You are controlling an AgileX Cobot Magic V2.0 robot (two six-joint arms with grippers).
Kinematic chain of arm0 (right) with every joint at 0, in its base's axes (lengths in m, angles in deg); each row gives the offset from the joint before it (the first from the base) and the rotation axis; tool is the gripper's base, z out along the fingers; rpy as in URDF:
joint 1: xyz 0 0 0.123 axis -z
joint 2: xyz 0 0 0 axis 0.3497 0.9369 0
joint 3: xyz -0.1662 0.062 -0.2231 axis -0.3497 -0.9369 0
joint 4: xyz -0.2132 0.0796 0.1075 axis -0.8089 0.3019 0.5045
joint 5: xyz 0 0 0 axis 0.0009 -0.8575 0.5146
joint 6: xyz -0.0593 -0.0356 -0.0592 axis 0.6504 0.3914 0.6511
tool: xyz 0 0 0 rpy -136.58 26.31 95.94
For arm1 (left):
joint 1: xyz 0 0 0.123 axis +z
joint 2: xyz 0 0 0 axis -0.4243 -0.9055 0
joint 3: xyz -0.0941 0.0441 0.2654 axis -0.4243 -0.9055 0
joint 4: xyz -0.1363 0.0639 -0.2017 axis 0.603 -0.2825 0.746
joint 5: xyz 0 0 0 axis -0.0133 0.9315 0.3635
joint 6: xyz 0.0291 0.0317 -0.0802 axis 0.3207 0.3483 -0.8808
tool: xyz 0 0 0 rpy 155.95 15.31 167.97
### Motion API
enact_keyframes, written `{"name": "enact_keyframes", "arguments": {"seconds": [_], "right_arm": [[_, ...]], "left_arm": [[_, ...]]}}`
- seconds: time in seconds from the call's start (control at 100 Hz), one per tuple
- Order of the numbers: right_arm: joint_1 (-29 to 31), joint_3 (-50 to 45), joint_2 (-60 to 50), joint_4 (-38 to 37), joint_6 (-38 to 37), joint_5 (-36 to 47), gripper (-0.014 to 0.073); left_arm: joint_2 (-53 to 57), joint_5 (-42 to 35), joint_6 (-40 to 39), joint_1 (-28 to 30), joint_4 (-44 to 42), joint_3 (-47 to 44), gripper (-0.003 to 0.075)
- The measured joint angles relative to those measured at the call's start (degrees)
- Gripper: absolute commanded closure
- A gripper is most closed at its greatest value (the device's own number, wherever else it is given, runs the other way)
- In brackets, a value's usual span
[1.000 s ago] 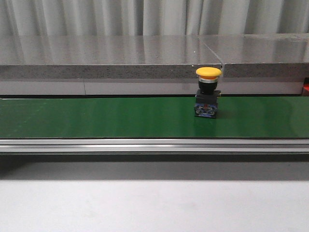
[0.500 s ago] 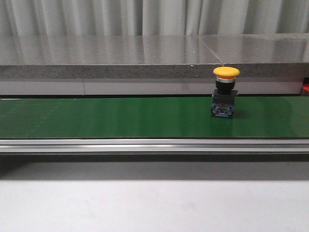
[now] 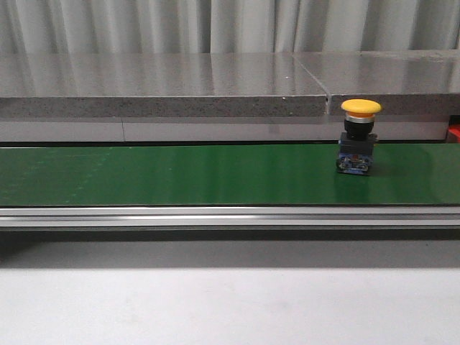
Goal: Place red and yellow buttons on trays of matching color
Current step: 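Return the right gripper to the belt's end and grasp the yellow button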
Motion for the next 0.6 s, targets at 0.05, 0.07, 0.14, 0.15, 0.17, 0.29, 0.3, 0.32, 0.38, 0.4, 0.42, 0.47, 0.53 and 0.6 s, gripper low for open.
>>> {"name": "enact_keyframes", "arguments": {"seconds": [0.05,0.07,0.14,0.15,0.17,0.29,0.3,0.32,0.38,0.4,0.42,0.47,0.53,0.6], "right_arm": [[-0.90,-1.71,-1.99,0.00,0.48,-0.78,-0.0061],[-1.36,-2.25,-2.90,0.00,0.76,-1.01,-0.0061],[-3.07,-5.28,-6.00,0.00,1.27,-1.52,-0.0061],[-3.45,-5.92,-6.32,0.00,1.27,-1.68,-0.0061],[-4.04,-6.88,-7.24,0.00,1.42,-1.78,-0.0061],[-8.20,-12.30,-12.12,0.09,1.47,-2.26,-0.0061],[-8.48,-12.60,-12.64,0.09,1.47,-2.26,-0.0061],[-9.35,-13.47,-13.42,0.09,1.56,-2.39,-0.0061],[-12.09,-15.91,-15.25,0.09,1.56,-2.99,-0.0061],[-13.05,-16.63,-15.86,0.09,1.56,-3.31,-0.0061],[-13.70,-17.09,-16.45,0.09,1.56,-3.65,-0.0061],[-16.33,-18.80,-17.58,0.09,1.56,-4.60,-0.0061],[-18.88,-20.19,-18.39,0.20,1.56,-5.98,-0.0061],[-21.83,-21.61,-18.81,0.20,1.69,-7.23,-0.0061]], "left_arm": [[0.00,0.00,0.00,0.00,0.00,0.00,0.0739],[0.00,0.00,0.00,0.00,0.00,0.00,0.0739],[0.00,0.00,0.00,0.00,0.00,0.00,0.0739],[0.00,0.00,0.00,0.00,0.00,0.00,0.0739],[0.00,0.00,0.00,0.00,0.00,0.00,0.0739],[0.00,0.00,0.00,0.00,0.00,0.00,0.0739],[0.00,0.00,0.00,0.00,0.00,0.00,0.0739],[0.00,0.00,0.00,0.00,0.00,0.00,0.0739],[0.00,0.00,0.00,0.00,0.00,0.00,0.0739],[0.00,0.00,0.00,0.00,0.00,0.00,0.0739],[0.00,0.00,0.00,0.00,0.00,0.00,0.0739],[0.00,0.00,0.00,0.00,0.00,0.00,0.0739],[0.00,0.00,0.00,0.00,0.00,0.00,0.0739],[0.00,0.00,0.00,0.00,0.00,0.00,0.0739]]}}
